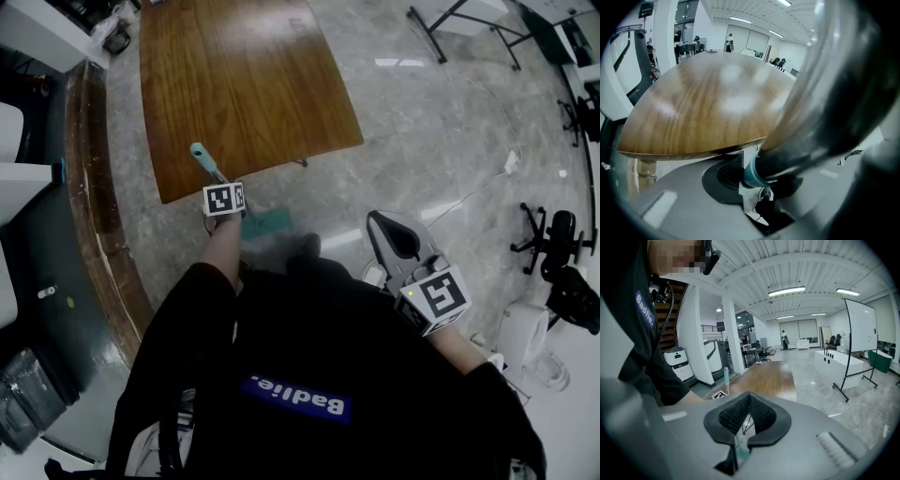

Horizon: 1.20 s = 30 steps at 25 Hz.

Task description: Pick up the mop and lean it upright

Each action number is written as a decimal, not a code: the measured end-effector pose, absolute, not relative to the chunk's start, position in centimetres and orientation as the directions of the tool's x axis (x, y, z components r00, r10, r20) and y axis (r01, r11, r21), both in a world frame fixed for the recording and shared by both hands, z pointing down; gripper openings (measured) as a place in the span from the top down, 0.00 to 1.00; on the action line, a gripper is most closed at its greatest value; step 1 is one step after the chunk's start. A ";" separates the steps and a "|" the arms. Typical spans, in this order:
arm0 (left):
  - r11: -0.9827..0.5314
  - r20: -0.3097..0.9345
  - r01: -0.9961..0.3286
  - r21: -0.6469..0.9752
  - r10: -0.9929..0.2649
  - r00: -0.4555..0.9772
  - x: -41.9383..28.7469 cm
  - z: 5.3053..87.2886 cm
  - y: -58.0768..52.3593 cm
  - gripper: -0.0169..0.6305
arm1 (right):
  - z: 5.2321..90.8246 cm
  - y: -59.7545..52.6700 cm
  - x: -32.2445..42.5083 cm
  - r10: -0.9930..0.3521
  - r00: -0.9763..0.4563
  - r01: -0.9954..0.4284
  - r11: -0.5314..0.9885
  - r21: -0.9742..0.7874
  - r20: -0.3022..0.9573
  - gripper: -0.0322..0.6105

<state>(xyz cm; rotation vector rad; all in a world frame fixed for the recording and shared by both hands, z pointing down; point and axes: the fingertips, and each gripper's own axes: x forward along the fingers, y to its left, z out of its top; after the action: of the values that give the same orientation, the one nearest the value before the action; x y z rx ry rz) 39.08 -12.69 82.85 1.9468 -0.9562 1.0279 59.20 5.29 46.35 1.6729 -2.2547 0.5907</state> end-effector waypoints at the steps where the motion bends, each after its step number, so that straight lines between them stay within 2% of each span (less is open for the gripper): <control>1: -0.460 0.872 -0.850 0.256 -0.270 0.409 39.1 82.8 -12.7 0.77 | 46.3 5.2 59.2 -0.846 -0.292 -0.956 0.247 -0.158 0.446 0.94; 7: -0.438 0.871 -0.856 0.275 -0.263 0.415 39.3 82.6 -12.7 0.66 | 46.0 4.7 59.2 -0.851 -0.285 -0.958 0.243 -0.151 0.442 0.94; 10: -0.431 0.885 -0.862 0.267 -0.245 0.396 39.1 83.0 -12.4 0.53 | 45.9 4.5 59.2 -0.854 -0.281 -0.959 0.240 -0.148 0.438 0.94; 20: -0.431 0.898 -0.865 0.256 -0.226 0.378 38.2 83.6 -12.1 0.52 | 46.1 4.5 59.3 -0.853 -0.301 -0.953 0.254 -0.164 0.427 0.94; 30: -0.489 0.900 -0.846 0.214 -0.237 0.365 37.8 81.3 -9.5 0.53 | 46.5 4.1 59.3 -0.844 -0.386 -0.920 0.323 -0.221 0.372 0.94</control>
<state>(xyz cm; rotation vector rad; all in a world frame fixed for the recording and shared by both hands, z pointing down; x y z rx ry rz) 37.75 -9.46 81.32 1.9331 -0.9379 1.1167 59.27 4.13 46.52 1.6192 -2.3952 0.5958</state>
